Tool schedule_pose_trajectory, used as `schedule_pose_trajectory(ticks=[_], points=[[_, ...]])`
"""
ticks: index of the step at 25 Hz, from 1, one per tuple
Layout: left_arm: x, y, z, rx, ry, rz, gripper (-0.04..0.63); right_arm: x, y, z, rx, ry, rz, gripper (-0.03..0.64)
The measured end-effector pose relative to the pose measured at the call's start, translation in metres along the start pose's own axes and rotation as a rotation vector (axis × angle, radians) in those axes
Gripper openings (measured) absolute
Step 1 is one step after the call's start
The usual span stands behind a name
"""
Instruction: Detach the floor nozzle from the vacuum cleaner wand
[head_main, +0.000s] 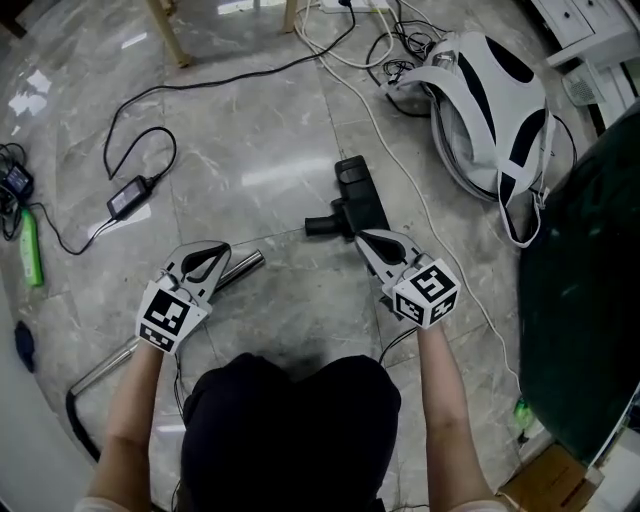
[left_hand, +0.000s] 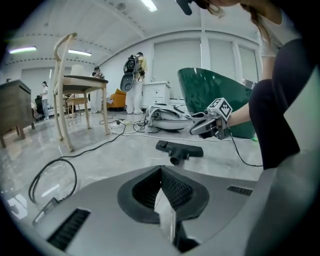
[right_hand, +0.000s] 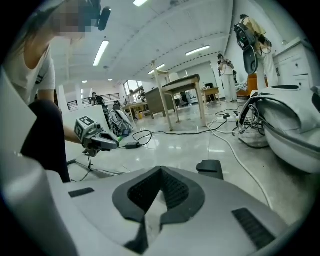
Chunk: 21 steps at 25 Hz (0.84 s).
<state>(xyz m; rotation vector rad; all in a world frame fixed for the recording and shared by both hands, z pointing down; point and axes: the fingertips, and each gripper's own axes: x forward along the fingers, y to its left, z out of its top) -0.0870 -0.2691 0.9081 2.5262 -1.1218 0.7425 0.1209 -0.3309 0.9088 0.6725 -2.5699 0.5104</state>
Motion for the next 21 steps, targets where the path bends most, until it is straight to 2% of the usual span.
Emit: schedule_pose_trajectory(ticks=[5,10,16,21], points=[[0.000,0.004,0.000,-0.009,0.001,0.024,0.009,-0.009,-0.003,0.006,0.003,-0.014,-0.013,0.014],[0.001,0.008,-0.010,-0.020,0.026,0.036,0.009,-0.002,0.000,-0.002,-0.044,0.036,-0.005,0.014],[0.000,-0.006,-0.020,-0.055,0.007,-0.013,0.010,0.007,0.011,-0.011,-0.107,0.070,0.004,0.014],[-0.007,-0.008,-0.029,-0.057,0.027,-0.007,0.011,0.007,0.016,-0.007,-0.135,0.073,-0.002,0.014]])
